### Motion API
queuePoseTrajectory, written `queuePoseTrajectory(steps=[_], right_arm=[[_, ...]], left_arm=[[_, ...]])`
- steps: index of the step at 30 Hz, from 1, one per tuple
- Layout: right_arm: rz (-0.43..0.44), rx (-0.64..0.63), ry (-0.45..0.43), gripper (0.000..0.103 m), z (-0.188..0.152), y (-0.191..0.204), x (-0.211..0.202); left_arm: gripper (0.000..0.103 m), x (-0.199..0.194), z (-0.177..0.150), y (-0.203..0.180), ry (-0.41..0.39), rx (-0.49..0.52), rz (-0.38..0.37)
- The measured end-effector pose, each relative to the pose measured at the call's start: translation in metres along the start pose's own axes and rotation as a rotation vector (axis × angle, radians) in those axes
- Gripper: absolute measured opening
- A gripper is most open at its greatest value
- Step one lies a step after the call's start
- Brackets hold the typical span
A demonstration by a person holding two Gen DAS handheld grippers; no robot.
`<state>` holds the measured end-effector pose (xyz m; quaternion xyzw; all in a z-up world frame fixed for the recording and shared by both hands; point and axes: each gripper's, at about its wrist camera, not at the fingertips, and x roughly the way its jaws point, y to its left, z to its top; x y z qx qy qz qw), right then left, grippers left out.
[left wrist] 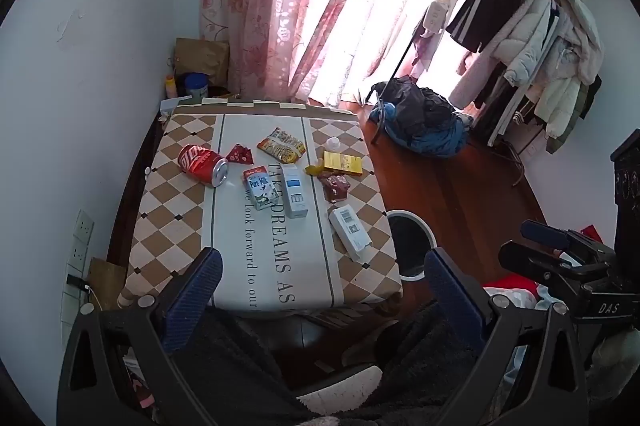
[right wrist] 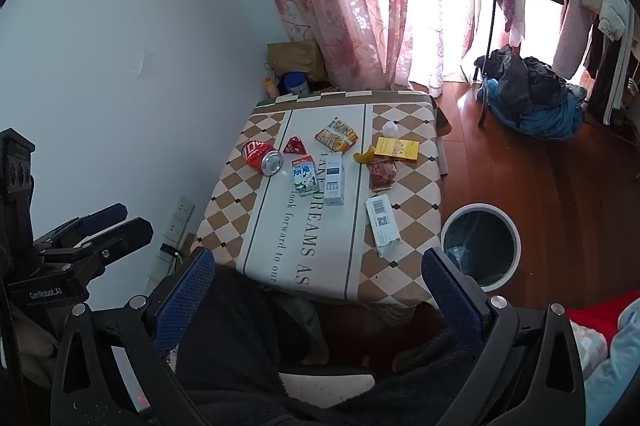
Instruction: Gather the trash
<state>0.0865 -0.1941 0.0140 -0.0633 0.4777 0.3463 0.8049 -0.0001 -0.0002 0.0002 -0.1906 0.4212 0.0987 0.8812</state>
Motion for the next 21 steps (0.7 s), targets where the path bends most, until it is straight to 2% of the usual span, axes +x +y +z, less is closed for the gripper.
queuePoseTrajectory(steps=[5,10,21], right_arm=[[0.003,0.013,0.022,0.103,-0.002,0.001,0.002],[0.017,0.009,0.020,0.103,0.000,-0.001,0.003],[0.023,0.006,0.003,0.103,0.003,-0.005,-0.006]], left_arm=[[0.103,0.001,-0.001,-0.002,0.004,-0.001,0.004],[0.103,0.005,-0.002,-0.024,0.007,0.014,0.003],[0.103,-0.002,0.001,-0.022,0.012,0.037,-0.026]])
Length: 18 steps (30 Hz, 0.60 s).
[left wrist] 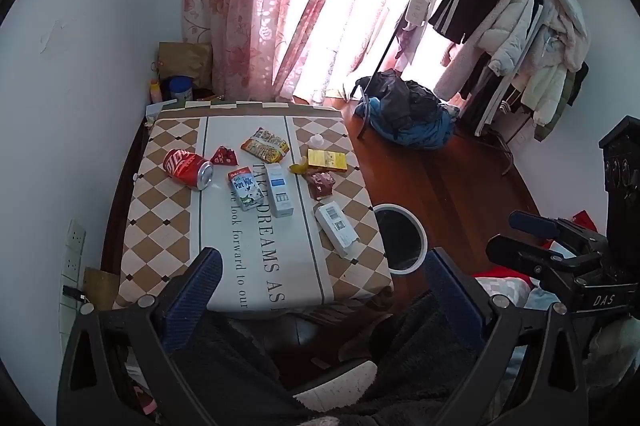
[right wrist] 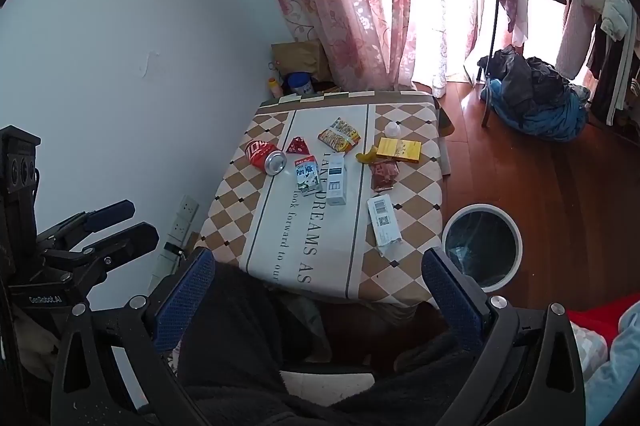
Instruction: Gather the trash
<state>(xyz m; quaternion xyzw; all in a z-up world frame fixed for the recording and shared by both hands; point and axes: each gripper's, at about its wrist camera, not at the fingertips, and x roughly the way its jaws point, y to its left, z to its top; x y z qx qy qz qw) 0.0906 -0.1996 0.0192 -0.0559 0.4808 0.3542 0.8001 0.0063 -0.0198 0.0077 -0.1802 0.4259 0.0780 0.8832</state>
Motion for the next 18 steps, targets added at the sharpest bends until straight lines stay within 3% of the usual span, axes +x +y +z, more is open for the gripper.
queuePoseTrajectory(steps=[18], right_arm=[[-0.006,-0.010,-0.009,0.103,-0.002,0.001,0.003]], left_arm=[[0.103,-0.001,-0.001,0.014,0.002,-0.036,-0.011]])
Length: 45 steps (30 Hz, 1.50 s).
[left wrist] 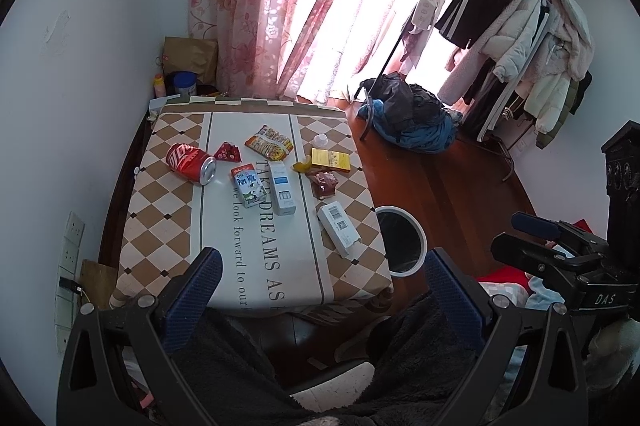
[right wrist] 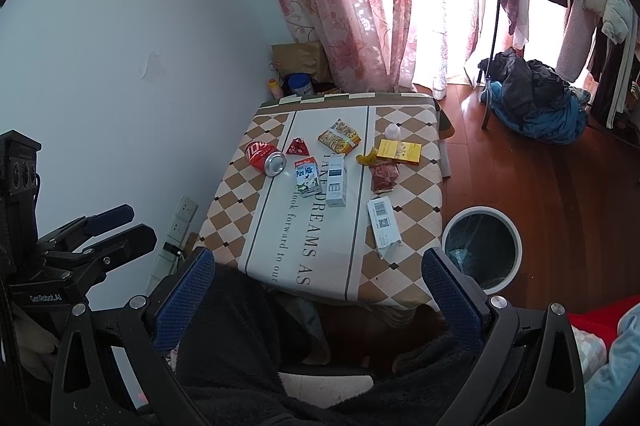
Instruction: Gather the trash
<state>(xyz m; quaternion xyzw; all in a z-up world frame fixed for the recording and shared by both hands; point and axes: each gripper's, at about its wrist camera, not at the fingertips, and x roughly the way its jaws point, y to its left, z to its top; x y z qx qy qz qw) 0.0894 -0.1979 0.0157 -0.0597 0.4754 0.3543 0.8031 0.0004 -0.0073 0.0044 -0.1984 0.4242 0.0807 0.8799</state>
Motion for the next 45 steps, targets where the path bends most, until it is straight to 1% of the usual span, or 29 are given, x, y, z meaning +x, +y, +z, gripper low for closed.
queuePoseTrajectory(steps=[5,12,17,28,45], right_arm=[[0.003,-0.003,-0.001,0.103,0.0012,0.0005,0.0010],[-0.002,-0.013,-0.005,0.103,0.0021,0.0054,0.0038],[-0.004,-0.018,-0.006,0.103,0.0020,0.0056,0.0042],[-0.005,-0.017,-0.007,0.103,0.0030,0.0062,0.0041],[-0.005,-0.018,-0.008,0.103,0.0008,0.0067,0.0053]], left_arm=[[0.103,0.0000,-0.0005,0.0005,-0.004,-0.006,0.011],[0.103,-0.0013,-0.0013,-0.0033,-0.025,0.003,0.059],[0.103,-0.0011,-0.0024,-0.0030,-0.037,0.002,0.063],[0.103,-0.0016,0.0013,-0.0048,-0.039,0.006,0.063],[0.103,-0.0017,-0.0029,-0.0070,-0.041,0.007,0.065]])
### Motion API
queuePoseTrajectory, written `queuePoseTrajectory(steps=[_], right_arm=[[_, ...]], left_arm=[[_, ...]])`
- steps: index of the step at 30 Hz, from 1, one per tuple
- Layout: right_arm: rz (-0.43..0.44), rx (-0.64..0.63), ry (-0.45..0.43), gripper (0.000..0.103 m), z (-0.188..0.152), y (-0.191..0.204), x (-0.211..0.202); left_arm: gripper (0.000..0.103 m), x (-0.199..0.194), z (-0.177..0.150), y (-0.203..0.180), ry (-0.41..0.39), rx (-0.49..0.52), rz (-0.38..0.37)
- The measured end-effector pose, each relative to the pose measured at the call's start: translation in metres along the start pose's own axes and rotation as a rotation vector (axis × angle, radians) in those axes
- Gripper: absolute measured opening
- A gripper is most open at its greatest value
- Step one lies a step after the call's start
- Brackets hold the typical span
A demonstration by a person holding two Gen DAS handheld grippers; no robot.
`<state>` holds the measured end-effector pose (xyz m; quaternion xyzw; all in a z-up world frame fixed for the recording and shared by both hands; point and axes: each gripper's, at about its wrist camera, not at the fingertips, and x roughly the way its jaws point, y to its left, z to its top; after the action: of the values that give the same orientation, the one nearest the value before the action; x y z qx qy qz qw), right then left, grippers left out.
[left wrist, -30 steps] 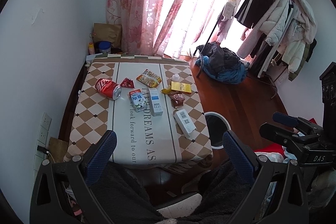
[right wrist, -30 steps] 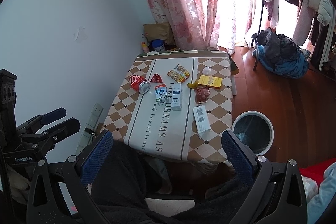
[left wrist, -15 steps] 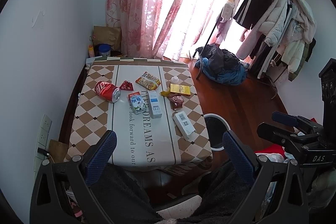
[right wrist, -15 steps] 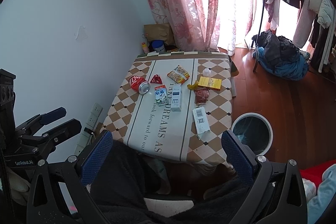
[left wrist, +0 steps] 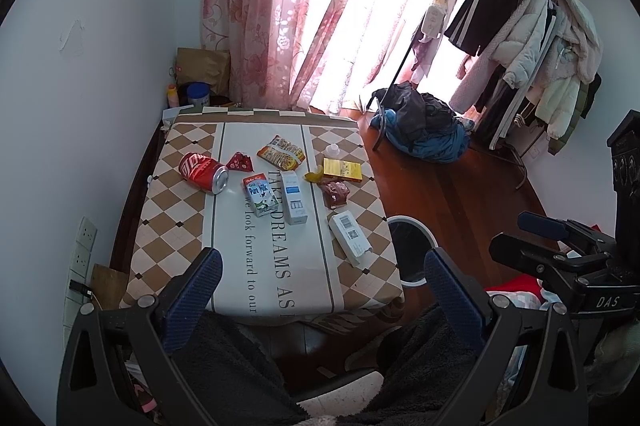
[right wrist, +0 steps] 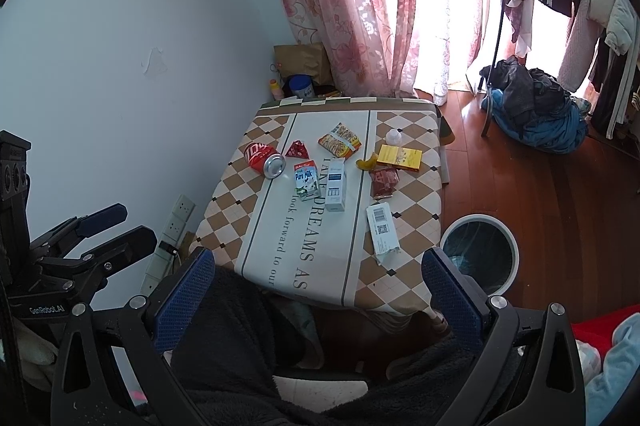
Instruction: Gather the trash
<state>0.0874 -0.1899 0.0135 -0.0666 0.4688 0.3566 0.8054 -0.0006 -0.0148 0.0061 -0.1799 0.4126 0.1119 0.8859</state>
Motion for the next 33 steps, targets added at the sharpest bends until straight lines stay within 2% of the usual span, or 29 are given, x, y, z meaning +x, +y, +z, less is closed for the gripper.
queuePoseTrajectory(steps=[12,15,16,20,22,24,25,27,28,33], right_arm=[[0.000,-0.004,0.001,0.103,0.001,0.001,0.001],[-0.023,-0.012,-0.016,0.103,0.004,0.000,0.003],[-0.046,-0.027,-0.027,0.103,0.005,0.000,0.005],[-0.177,-0.099,-0.064,0.103,0.012,-0.002,0.025],[-0.230,-0.092,-0.044,0.103,0.016,-0.012,0.049],[-0.230,-0.058,-0.019,0.103,0.019,-0.027,0.084],[-0.215,-0.038,0.025,0.102,0.021,-0.037,0.107],[-0.191,-0.003,0.109,0.093,0.023,-0.056,0.154],[-0.188,0.020,0.159,0.085,0.023,-0.067,0.183],[-0.212,0.088,0.350,0.084,0.014,-0.106,0.304]], left_arm=[[0.103,0.000,0.000,-0.003,0.001,0.000,0.000],[0.103,0.006,0.002,-0.005,0.003,-0.002,0.011],[0.103,0.009,0.003,-0.005,-0.003,0.001,0.026],[0.103,0.035,0.005,0.005,-0.063,-0.007,0.169],[0.103,0.059,0.006,0.014,-0.060,-0.019,0.224],[0.103,0.087,0.006,0.027,-0.033,-0.034,0.257],[0.103,0.102,0.006,0.032,-0.012,-0.042,0.272],[0.103,0.140,0.006,0.046,0.051,-0.062,0.299],[0.103,0.155,0.005,0.050,0.082,-0.071,0.306],[0.103,0.225,-0.002,0.074,0.213,-0.109,0.344]])
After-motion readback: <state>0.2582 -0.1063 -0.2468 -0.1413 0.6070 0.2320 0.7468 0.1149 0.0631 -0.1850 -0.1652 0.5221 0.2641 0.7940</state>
